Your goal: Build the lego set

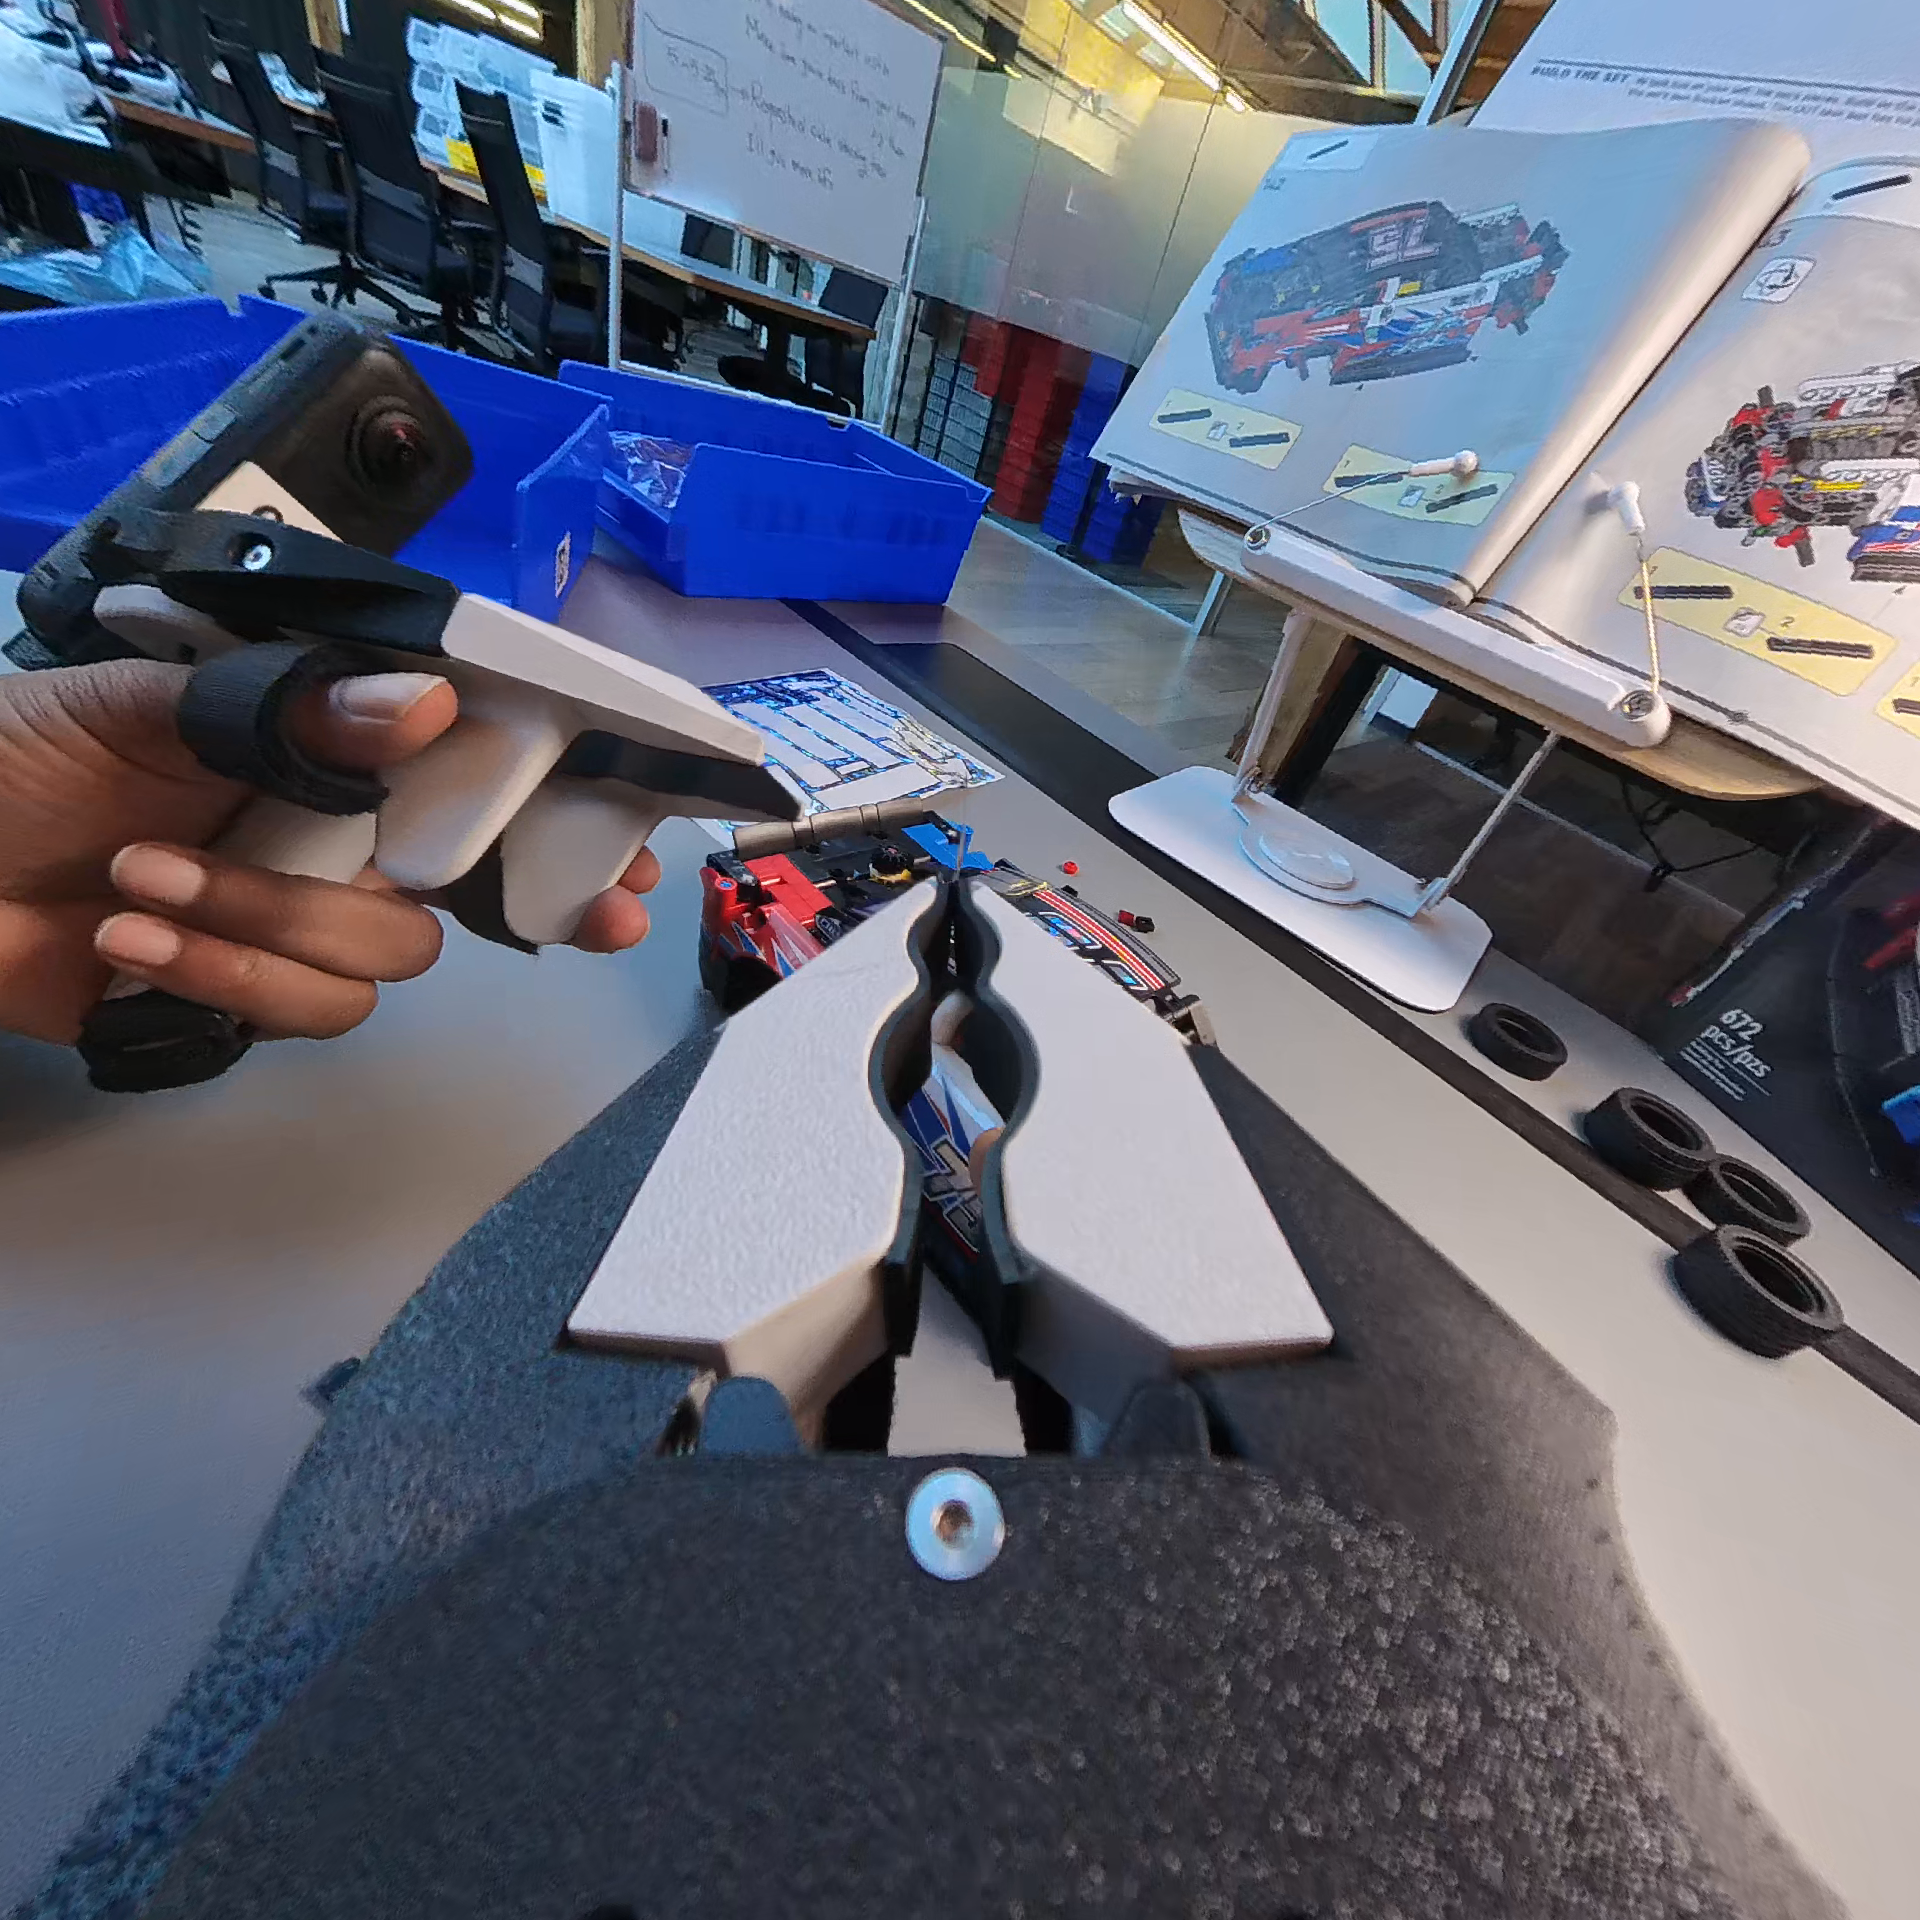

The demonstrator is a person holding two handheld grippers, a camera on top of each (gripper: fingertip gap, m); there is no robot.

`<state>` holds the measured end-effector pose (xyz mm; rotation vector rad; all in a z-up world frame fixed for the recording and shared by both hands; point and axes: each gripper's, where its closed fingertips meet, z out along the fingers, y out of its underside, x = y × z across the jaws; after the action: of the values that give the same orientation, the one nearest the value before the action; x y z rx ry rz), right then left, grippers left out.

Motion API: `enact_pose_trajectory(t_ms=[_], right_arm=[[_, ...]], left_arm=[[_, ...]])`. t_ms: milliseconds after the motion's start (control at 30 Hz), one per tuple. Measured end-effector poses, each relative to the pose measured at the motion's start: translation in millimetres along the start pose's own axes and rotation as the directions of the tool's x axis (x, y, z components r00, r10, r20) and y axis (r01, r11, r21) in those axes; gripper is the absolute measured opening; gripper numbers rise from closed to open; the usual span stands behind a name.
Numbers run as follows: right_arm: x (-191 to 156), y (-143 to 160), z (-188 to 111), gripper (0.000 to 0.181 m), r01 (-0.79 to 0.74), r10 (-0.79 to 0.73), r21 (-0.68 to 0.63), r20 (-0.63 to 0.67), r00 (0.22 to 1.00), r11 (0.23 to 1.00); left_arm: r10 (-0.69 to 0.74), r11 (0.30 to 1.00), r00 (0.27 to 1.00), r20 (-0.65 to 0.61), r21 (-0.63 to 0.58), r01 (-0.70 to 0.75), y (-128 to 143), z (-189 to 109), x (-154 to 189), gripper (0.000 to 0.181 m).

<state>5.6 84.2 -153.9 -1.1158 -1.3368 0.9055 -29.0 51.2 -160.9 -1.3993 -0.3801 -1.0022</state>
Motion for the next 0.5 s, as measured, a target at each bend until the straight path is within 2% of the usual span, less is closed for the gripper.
enact_pose_trajectory(t_ms=[167,300,400,500], right_arm=[[1,7,-1,0.0,0.017,-0.018,-0.022,-0.028,0.999,1.0],[9,9,-1,0.0,0.053,-0.054,-0.019,-0.082,0.995,0.998],[13,8,-3,0.0,0.061,-0.06,0.001,-0.101,0.993,0.998],[14,8,-6,0.0,0.121,-0.12,0.001,-0.13,0.984,0.993]], left_arm=[[0.043,0.999,0.998,0.051,0.018,-0.044,-3,5,-9,0.015],[0.134,0.991,0.987,0.085,-0.024,-0.132,-14,17,-14,0.013],[0.121,0.993,0.99,0.076,-0.02,-0.119,-24,22,-14,0.012],[0.079,0.997,0.993,0.093,-0.005,-0.078,-20,19,-18,0.009]])
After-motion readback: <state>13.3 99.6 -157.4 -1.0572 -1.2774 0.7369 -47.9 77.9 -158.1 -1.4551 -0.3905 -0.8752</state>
